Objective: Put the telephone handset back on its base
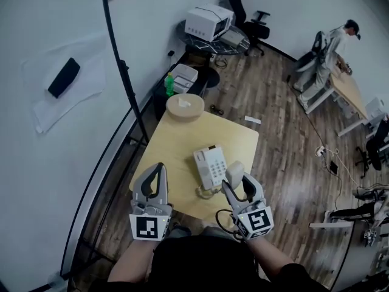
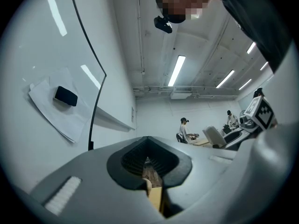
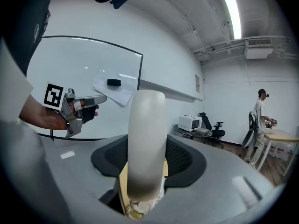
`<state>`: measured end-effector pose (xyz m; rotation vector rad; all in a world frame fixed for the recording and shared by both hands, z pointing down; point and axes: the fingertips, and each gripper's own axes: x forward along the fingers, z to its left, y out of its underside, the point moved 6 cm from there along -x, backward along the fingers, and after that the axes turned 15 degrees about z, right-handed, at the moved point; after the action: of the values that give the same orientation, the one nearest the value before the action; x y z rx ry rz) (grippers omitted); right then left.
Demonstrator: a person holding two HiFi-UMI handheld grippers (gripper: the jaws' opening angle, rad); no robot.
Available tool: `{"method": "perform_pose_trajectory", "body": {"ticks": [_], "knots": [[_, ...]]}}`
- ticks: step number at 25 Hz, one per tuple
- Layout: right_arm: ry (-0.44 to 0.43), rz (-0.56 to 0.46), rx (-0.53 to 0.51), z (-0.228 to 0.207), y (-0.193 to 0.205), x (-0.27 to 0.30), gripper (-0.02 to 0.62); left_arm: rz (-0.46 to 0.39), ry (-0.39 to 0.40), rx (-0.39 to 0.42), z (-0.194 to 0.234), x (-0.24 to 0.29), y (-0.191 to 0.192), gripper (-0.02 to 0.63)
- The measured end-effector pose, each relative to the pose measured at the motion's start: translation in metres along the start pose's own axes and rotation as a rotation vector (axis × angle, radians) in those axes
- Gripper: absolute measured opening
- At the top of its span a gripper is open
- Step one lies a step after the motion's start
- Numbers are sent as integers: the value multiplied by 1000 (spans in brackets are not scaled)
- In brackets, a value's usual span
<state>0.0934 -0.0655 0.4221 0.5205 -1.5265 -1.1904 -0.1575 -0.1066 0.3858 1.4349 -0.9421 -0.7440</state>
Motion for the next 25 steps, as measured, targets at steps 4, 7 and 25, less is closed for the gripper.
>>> {"method": "perform_pose_trajectory", "body": {"ticks": [4, 7, 25], "knots": [[-23, 32, -22, -10, -1, 29, 230, 21, -12, 7, -1, 12, 9, 0], [-66, 62, -32, -18, 6, 51, 230, 50, -34, -14, -7, 16, 10, 0], [-122, 340, 15, -38, 87, 213, 230, 118, -108, -27, -17, 25, 47, 0]]}}
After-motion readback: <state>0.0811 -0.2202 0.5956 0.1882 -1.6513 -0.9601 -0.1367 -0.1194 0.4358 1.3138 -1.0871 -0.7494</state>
